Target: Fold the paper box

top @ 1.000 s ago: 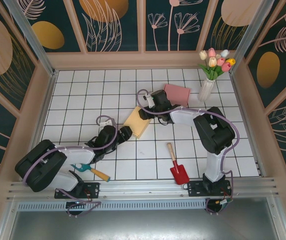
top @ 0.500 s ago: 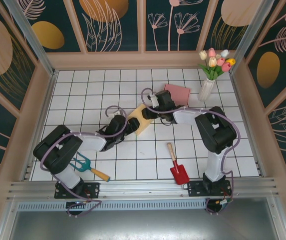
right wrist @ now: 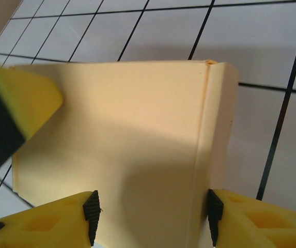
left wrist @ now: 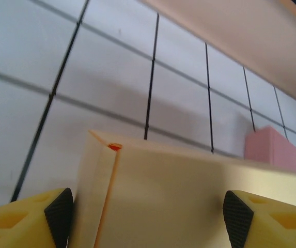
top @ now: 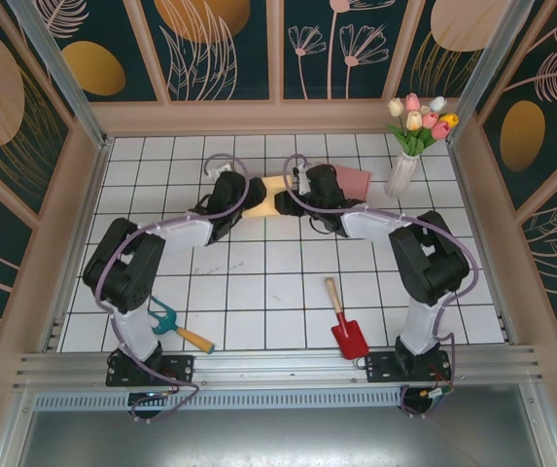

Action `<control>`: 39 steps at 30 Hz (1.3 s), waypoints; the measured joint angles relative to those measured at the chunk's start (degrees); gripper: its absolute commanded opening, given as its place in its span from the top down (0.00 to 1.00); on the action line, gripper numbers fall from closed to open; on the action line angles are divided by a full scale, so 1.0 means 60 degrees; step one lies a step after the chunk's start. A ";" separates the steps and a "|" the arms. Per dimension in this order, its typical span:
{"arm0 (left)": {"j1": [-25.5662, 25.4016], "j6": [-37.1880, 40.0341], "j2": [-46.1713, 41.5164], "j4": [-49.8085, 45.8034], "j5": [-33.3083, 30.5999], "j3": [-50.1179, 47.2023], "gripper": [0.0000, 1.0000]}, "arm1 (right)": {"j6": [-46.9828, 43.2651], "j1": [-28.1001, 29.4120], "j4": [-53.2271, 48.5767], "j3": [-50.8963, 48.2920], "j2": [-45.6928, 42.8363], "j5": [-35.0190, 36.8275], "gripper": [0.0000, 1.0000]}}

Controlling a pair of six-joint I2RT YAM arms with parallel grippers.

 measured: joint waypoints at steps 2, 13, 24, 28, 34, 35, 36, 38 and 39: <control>0.0149 0.0291 0.0514 -0.0342 -0.0138 0.0776 0.23 | 0.0175 0.0000 0.0000 0.0339 0.0412 0.0051 0.41; 0.0754 0.0863 0.2524 -0.1268 -0.0018 0.2976 0.23 | 0.0244 0.0018 -0.0153 0.1920 0.2153 0.0696 0.39; 0.1082 0.0455 0.2878 -0.1552 0.0109 0.2973 0.12 | -0.0160 0.0127 -0.0044 0.2393 0.2397 0.1249 0.38; 0.1166 0.0718 0.1978 -0.1902 -0.0204 0.2543 0.01 | -0.0430 0.0124 -0.0106 0.1610 0.1676 0.1665 0.38; 0.1206 0.1297 -0.1348 -0.1464 -0.1035 0.0477 0.01 | -0.1016 0.0127 -0.0160 -0.0080 -0.0998 0.2233 0.37; 0.1206 0.1464 -0.2084 -0.1228 -0.1202 -0.0004 0.02 | -0.1118 0.0127 -0.0087 -0.0499 -0.1665 0.2353 0.33; 0.1206 0.1632 -0.2798 -0.0998 -0.1381 -0.0466 0.01 | -0.1228 0.0127 -0.0036 -0.0892 -0.2306 0.2510 0.05; 0.1206 0.2098 -0.4510 -0.0157 -0.1734 -0.1825 0.01 | -0.1432 0.0124 0.0066 -0.1785 -0.3745 0.2867 0.01; 0.1206 0.2375 -0.5431 0.0310 -0.1858 -0.2630 0.01 | -0.1585 0.0124 0.0091 -0.2157 -0.4386 0.3020 0.01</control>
